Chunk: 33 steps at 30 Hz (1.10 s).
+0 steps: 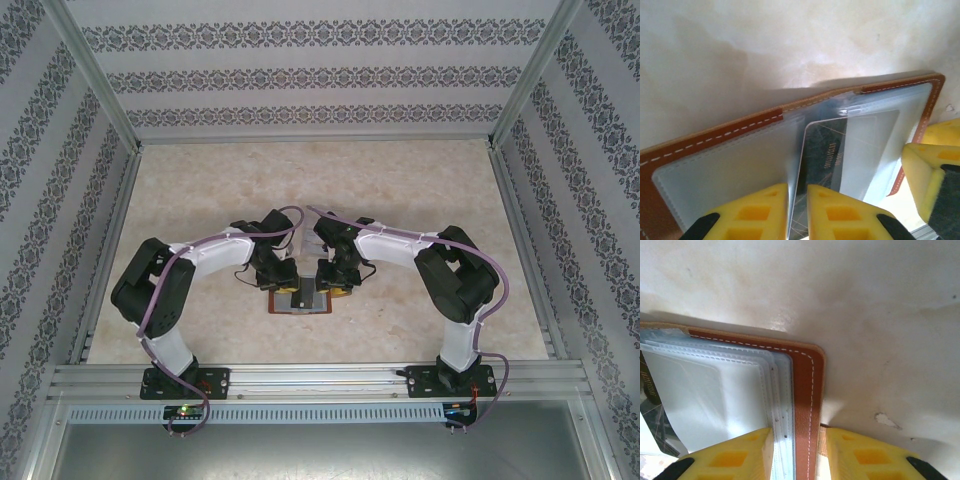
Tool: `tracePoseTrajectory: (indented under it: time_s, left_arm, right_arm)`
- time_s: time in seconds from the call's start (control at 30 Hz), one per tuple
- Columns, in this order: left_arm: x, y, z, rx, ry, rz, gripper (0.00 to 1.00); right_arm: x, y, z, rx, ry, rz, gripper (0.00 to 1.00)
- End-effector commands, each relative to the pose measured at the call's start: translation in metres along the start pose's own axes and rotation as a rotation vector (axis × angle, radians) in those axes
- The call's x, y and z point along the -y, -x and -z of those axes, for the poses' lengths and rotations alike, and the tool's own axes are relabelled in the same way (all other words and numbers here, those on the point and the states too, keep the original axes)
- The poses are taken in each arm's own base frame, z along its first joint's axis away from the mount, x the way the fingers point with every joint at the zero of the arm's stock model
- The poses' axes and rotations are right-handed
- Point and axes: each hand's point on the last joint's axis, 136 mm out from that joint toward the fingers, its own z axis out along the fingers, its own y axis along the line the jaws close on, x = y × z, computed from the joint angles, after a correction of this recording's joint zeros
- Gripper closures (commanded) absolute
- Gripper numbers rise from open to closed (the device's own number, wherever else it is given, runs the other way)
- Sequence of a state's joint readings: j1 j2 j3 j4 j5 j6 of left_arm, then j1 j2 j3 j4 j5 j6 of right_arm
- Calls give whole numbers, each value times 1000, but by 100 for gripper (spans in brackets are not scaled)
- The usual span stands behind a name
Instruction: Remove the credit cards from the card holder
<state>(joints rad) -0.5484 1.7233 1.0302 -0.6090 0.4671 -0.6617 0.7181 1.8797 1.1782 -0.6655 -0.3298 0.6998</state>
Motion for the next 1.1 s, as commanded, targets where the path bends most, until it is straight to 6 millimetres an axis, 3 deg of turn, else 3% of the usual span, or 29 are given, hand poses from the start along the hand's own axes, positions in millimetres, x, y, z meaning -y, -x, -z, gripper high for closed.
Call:
tracePoseTrajectory:
  time_s: [0.0, 0.2, 0.47, 0.73, 1.07]
  left_arm:
    - [12, 5, 12, 41, -48, -4, 81]
    - [11, 8, 14, 59, -61, 6, 80]
    - [12, 12, 9, 52, -142, 43, 78]
    - [14, 10, 0, 28, -226, 69, 77]
    - [13, 6, -8, -2, -247, 72, 77]
  right_arm:
    - [11, -2, 9, 27, -67, 17, 66]
    - [-12, 2, 31, 83, 38, 19, 65]
    - [-42, 1, 18, 29, 206, 11, 69]
    - [-25, -2, -8, -24, 157, -11, 70]
    - [-9, -5, -22, -51, 111, -29, 71]
